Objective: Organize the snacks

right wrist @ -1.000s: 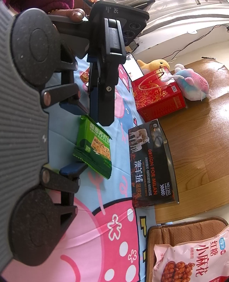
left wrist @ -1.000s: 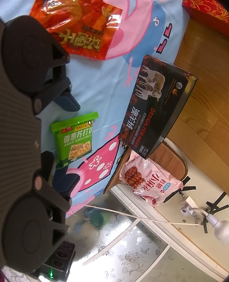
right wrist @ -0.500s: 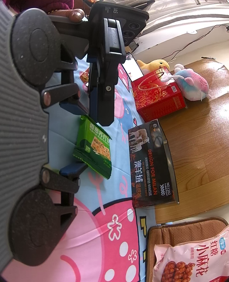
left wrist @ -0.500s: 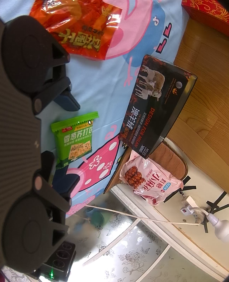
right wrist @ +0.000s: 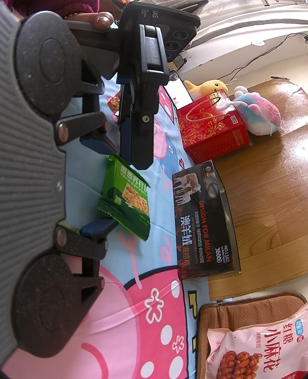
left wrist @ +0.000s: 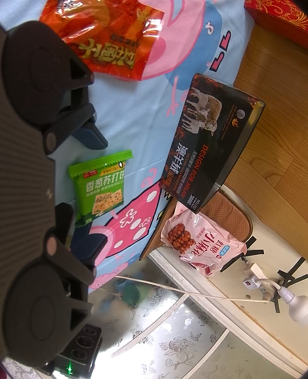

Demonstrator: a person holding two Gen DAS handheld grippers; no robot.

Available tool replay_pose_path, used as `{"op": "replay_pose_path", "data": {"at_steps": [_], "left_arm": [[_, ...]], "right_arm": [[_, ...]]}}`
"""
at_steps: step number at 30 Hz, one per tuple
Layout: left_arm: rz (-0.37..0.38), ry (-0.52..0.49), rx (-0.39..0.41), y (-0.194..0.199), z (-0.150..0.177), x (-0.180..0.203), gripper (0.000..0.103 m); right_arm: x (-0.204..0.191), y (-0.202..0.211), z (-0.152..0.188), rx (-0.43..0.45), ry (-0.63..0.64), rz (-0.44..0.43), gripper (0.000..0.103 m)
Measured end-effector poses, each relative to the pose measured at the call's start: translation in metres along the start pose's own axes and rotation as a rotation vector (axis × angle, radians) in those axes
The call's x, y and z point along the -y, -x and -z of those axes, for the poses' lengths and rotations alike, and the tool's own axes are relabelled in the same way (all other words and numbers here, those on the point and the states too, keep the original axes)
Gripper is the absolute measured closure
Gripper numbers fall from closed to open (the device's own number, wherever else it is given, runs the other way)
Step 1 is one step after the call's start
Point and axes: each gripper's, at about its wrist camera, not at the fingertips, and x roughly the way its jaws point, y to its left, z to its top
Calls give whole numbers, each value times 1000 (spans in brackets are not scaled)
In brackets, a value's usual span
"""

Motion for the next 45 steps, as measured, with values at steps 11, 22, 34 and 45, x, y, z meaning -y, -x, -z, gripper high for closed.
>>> {"op": "replay_pose_path", "data": {"at_steps": [11, 22, 34, 45], "left_arm": [[1, 0, 0, -1, 0, 1, 21], [-13, -27, 3, -1, 2, 3, 21], [-33, -64, 17, -3, 4, 6, 21], [-38, -74, 12, -2, 4, 7, 21]], "right_arm": [[0, 0, 0, 0, 0, 1, 42], [-8, 7, 3, 42, 33, 84, 42], [-2, 5, 4, 28, -8, 122, 41], [-4, 8, 6, 35, -2, 142, 41]]}}
